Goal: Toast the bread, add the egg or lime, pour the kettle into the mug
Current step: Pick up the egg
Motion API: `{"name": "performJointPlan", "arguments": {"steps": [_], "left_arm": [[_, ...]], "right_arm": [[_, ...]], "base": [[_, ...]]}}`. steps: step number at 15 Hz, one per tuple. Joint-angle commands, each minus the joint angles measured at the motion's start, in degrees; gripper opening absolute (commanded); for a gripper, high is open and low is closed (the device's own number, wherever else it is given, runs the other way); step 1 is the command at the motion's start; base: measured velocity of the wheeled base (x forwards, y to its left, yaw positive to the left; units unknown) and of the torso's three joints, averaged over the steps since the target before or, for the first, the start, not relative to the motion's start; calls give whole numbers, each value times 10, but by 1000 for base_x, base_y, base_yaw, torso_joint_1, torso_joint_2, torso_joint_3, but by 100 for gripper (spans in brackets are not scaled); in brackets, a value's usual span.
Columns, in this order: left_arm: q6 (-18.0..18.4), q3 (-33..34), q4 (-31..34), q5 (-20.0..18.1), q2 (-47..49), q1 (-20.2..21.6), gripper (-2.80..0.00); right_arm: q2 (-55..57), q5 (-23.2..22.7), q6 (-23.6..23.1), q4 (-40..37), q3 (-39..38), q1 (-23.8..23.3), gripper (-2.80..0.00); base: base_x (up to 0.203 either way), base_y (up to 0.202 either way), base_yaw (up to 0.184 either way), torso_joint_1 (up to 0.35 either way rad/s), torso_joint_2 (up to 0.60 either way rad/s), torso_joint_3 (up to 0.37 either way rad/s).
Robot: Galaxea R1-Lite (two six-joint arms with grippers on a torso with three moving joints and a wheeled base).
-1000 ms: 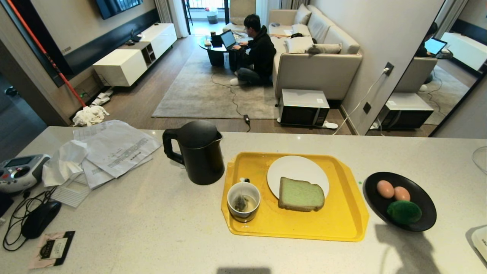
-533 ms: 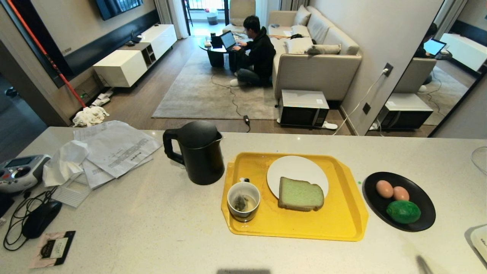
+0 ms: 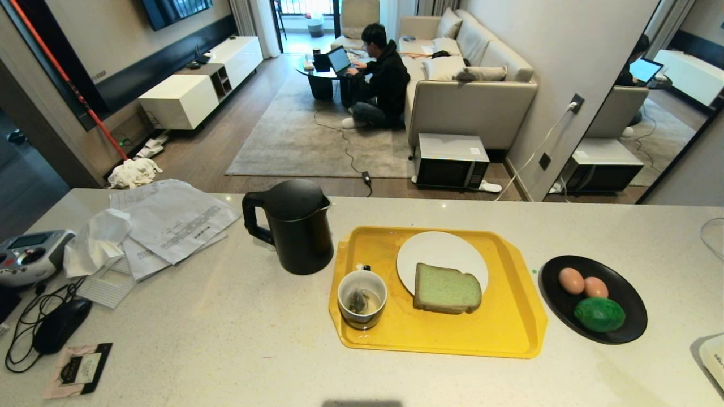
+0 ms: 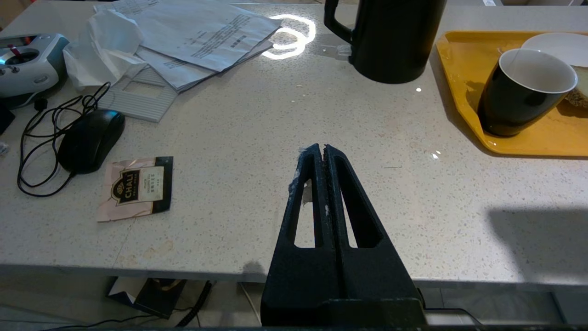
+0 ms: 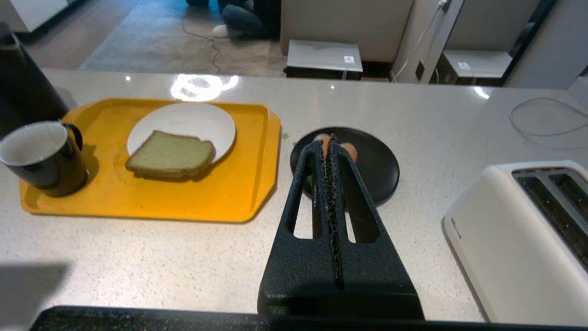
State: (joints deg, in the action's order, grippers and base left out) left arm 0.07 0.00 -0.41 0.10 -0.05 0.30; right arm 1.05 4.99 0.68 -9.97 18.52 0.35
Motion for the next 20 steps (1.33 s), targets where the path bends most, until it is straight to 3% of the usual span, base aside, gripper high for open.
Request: {"name": "performJointPlan", "arguments": {"steps": [1, 5, 8, 17, 20], "left_arm": [[0, 0, 0, 0, 0, 0, -280], [0, 0, 0, 0, 0, 0, -280], [0, 0, 0, 0, 0, 0, -280], [0, 0, 0, 0, 0, 0, -280], [0, 0, 0, 0, 0, 0, -280]], "right_arm": [[-11, 0, -10, 1, -41, 0, -280], [-11, -3, -21, 18, -119, 0, -280], [-11, -36, -53, 136, -184, 0, -280], [-11, -53, -51, 100, -186, 0, -280], [-11, -49, -27, 100, -186, 0, -280]], "base": [[0, 0, 0, 0, 0, 0], [0, 0, 0, 0, 0, 0], [0, 0, 0, 0, 0, 0], [0, 0, 0, 0, 0, 0], [0, 0, 0, 0, 0, 0]]}}
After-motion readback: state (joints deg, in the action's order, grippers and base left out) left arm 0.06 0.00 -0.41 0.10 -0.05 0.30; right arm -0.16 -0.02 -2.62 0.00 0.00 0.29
